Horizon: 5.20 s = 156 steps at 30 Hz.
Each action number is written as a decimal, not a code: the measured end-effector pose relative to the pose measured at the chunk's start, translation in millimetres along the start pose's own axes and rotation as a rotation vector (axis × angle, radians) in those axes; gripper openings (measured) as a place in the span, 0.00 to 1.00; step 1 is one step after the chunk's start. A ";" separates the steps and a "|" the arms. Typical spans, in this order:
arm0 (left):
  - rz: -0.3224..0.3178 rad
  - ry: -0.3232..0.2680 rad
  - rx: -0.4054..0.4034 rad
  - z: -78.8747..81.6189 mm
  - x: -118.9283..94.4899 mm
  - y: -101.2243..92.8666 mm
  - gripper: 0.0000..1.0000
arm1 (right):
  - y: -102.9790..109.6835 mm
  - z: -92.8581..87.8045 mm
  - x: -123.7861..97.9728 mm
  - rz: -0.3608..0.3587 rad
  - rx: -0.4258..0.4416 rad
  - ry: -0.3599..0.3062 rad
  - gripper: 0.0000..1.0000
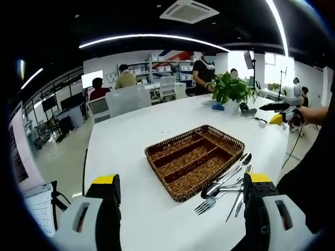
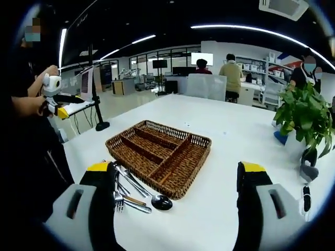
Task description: Arrange the knives, forks, and spoons in their matching storage slots by inserting each utensil handle-first until every utensil is classified and aligned in the correct compartment
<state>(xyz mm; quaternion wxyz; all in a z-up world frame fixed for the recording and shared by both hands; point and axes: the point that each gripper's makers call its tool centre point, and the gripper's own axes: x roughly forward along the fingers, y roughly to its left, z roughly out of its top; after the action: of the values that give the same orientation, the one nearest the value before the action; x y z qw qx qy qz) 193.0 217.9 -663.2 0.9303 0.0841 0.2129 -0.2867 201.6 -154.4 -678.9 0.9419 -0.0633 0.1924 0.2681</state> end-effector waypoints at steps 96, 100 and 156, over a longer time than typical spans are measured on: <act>0.106 0.080 -0.056 -27.0 -46.2 42.7 1.00 | 179.3 -130.9 178.0 0.663 -0.623 0.250 0.09; 0.107 0.078 -0.058 -26.3 -45.7 43.0 1.00 | 181.4 -131.3 177.3 0.676 -0.667 0.248 0.07; 0.084 -0.012 -0.079 -15.6 -36.9 28.7 1.00 | 174.8 -5.9 125.8 0.626 -0.725 0.265 0.00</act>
<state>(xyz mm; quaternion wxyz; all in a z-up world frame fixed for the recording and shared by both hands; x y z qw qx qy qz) 176.4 264.2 -659.9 0.9453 0.0544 0.2150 -0.2392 205.6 53.0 -737.0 0.7010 -0.3595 0.2147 0.5772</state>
